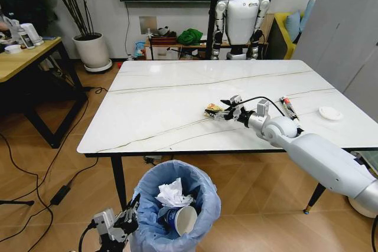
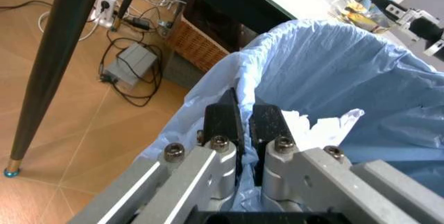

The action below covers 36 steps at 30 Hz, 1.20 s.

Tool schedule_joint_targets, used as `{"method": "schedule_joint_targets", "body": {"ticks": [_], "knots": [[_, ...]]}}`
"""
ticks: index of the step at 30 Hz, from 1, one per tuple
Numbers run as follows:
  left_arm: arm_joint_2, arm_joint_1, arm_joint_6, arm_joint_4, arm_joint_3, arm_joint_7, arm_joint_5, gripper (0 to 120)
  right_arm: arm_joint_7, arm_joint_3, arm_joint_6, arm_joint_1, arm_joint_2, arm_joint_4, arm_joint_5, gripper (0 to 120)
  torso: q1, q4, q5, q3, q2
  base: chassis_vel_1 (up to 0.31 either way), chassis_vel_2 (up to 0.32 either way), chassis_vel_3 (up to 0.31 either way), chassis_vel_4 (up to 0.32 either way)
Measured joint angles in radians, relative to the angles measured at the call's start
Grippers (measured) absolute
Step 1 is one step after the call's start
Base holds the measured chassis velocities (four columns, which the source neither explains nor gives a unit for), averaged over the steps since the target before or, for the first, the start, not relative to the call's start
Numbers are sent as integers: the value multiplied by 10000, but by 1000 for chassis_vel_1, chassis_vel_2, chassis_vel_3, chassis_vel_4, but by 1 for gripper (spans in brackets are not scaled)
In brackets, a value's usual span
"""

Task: Pick up the trash bin and place the trash from the table into it.

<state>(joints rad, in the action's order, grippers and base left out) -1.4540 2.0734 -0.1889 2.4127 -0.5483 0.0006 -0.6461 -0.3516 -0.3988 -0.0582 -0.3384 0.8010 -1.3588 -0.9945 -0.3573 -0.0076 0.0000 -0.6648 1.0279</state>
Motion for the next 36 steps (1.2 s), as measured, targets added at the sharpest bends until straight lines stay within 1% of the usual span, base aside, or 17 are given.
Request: {"method": "schedule_joint_targets", "body": {"ticks": [14, 17, 18, 21, 22, 23, 24, 25, 26, 27, 29, 30, 31, 33, 34, 35, 36], "knots": [[18, 7, -15, 4, -142, -19, -113, 0, -312, -91, 54, 39, 390, 726, 211, 100, 0, 0, 0, 0, 2, 0, 0, 0, 0], [19, 8, -17, 18, -161, -22, -140, 0, -355, -100, 56, 25, 438, 805, 211, 88, 0, 0, 0, 0, 2, 0, 0, 0, 0], [19, 8, -17, 18, -161, -22, -140, 0, -355, -100, 56, 25, 438, 805, 211, 88, 0, 0, 0, 0, 2, 0, 0, 0, 0], [21, 12, -18, 20, -172, -24, -145, 0, -380, -102, 59, 26, 453, 838, 206, 74, 0, 0, 0, 0, 1, 0, 0, 0, 0], [21, 12, -18, 20, -172, -24, -145, 0, -380, -102, 59, 26, 453, 838, 206, 74, 0, 0, 0, 0, 1, 0, 0, 0, 0], [21, 12, -18, 20, -174, -26, -147, 0, -390, -103, 59, 29, 453, 846, 202, 70, 0, 0, 0, 0, 2, 0, 0, 0, 0], [21, 11, -18, 21, -174, -27, -148, 0, -398, -104, 59, 35, 452, 851, 198, 64, 0, 0, 0, 0, 2, 0, 0, 0, 0], [21, 9, -18, 21, -174, -27, -148, 0, -402, -104, 59, 36, 448, 851, 195, 61, 0, 0, 0, 0, 2, 0, 0, 0, 0], [21, 9, -18, 21, -174, -27, -148, 0, -402, -104, 59, 36, 448, 851, 195, 61, 0, 0, 0, 0, 2, 0, 0, 0, 0], [19, 6, -18, 20, -172, -27, -149, 0, -412, -104, 59, 37, 441, 852, 193, 57, 0, 0, 0, 0, 2, 0, 0, 0, 0], [19, 1, -18, 20, -167, -28, -149, 0, -429, -103, 62, 21, 421, 854, 191, 45, 0, 0, 0, 0, 2, 0, 0, 0, 0], [19, 1, -18, 20, -167, -28, -149, 0, -429, -103, 62, 21, 421, 854, 191, 45, 0, 0, 0, 0, 2, 0, 0, 0, 0], [18, 0, -18, 21, -167, -28, -149, 0, -435, -99, 65, 0, 413, 860, 191, 38, 0, 0, 0, 0, 2, 0, 0, 0, 0], [20, 2, -18, 21, -168, -27, -149, 0, -459, -91, 68, -26, 409, 873, 191, 30, 0, 0, 1, 0, 2, 0, 0, 0, 0], [22, 3, -18, 21, -171, -28, -150, 0, -467, -89, 71, -36, 408, 881, 191, 26, 0, 0, 0, 0, 2, 0, 0, 0, 0], [22, 3, -18, 21, -171, -28, -150, 0, -467, -89, 71, -36, 408, 881, 191, 26, 0, 0, 0, 0, 2, 0, 0, 0, 0], [27, 4, -18, 22, -185, -28, -160, 0, -480, -87, 75, -50, 406, 886, 194, 22, 0, 0, 0, 0, 1, 0, 0, 0, 0]]}}
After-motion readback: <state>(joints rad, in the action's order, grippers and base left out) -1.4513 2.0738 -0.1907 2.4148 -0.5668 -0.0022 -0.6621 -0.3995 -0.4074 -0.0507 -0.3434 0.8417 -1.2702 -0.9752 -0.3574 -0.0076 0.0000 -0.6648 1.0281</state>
